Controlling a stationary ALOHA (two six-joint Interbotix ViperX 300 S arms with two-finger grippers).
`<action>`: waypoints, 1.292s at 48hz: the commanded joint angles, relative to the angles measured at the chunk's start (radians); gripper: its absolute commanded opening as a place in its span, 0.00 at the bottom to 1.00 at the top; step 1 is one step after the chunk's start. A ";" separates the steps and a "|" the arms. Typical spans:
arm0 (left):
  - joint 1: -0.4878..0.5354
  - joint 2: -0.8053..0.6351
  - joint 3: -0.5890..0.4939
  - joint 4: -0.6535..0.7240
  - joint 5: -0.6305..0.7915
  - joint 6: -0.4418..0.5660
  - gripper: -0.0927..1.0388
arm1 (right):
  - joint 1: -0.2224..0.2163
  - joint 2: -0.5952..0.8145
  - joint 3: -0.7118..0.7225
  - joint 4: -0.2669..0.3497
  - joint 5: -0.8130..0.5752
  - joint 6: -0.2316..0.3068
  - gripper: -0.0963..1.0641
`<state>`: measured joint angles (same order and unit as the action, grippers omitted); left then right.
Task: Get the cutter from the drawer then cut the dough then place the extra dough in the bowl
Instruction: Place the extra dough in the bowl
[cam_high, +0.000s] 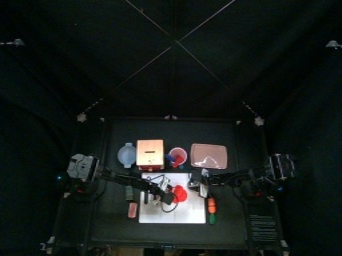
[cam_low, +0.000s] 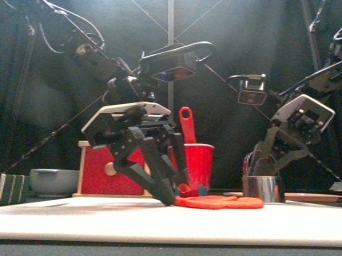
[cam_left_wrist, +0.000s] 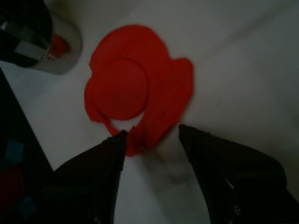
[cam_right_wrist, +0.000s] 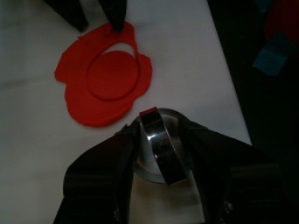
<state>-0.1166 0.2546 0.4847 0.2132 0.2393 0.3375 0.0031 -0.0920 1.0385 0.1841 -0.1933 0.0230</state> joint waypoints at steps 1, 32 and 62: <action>-0.006 -0.011 -0.031 0.028 -0.018 0.012 0.85 | -0.003 0.003 -0.009 0.002 0.005 0.005 0.76; -0.037 -0.011 -0.063 -0.124 0.008 0.163 0.84 | 0.000 0.009 -0.014 0.003 0.008 0.005 0.76; 0.037 0.015 -0.106 -0.393 0.098 0.359 0.84 | 0.000 0.018 -0.014 0.000 0.012 0.003 0.76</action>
<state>-0.0859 0.2761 0.4142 -0.1534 0.3114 0.6826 0.0046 -0.0736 1.0247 0.1810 -0.1871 0.0230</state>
